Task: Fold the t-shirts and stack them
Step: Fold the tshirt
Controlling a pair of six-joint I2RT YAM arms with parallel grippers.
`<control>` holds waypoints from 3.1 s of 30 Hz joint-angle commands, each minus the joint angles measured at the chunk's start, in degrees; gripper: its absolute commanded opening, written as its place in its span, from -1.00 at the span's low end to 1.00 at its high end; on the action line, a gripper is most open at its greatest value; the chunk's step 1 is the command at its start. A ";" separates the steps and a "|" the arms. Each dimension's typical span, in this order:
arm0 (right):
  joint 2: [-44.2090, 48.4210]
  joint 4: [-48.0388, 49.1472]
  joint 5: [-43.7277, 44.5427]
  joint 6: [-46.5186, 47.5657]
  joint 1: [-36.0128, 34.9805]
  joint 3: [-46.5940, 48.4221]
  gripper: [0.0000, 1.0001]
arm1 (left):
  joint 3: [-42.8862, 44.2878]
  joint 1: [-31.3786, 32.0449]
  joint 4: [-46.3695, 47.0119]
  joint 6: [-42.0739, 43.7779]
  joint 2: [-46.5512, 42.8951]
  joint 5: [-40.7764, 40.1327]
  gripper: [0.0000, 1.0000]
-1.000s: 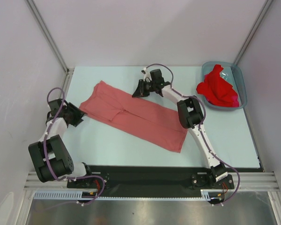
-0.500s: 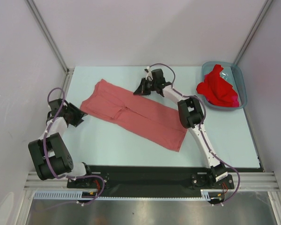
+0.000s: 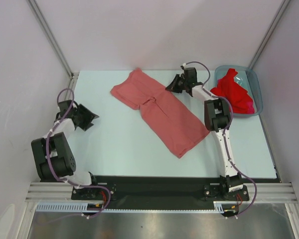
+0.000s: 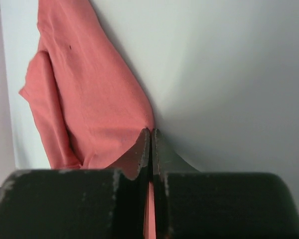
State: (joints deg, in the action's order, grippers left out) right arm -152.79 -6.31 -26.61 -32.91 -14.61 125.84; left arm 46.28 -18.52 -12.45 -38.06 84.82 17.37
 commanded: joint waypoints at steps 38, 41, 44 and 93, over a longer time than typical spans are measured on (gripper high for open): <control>54.61 -31.22 11.14 18.67 -10.43 -44.88 0.46 | 53.29 19.58 -2.49 -9.13 45.70 -21.67 -0.09; 58.30 -31.05 10.62 17.44 -13.68 -50.86 0.53 | 57.07 18.88 -3.28 -8.52 48.86 -20.89 -0.10; 61.46 -30.35 11.14 16.21 -15.88 -56.40 0.54 | 61.11 18.79 -3.98 -8.52 52.02 -19.22 -0.24; 71.93 -37.90 13.16 12.16 13.73 -58.87 0.56 | -1.55 67.12 7.17 -41.10 -7.22 -18.07 0.39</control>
State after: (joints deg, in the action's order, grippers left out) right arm -84.82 -44.38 -12.49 -22.37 -0.78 66.78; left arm 42.52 46.50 -12.16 -69.54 75.57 1.80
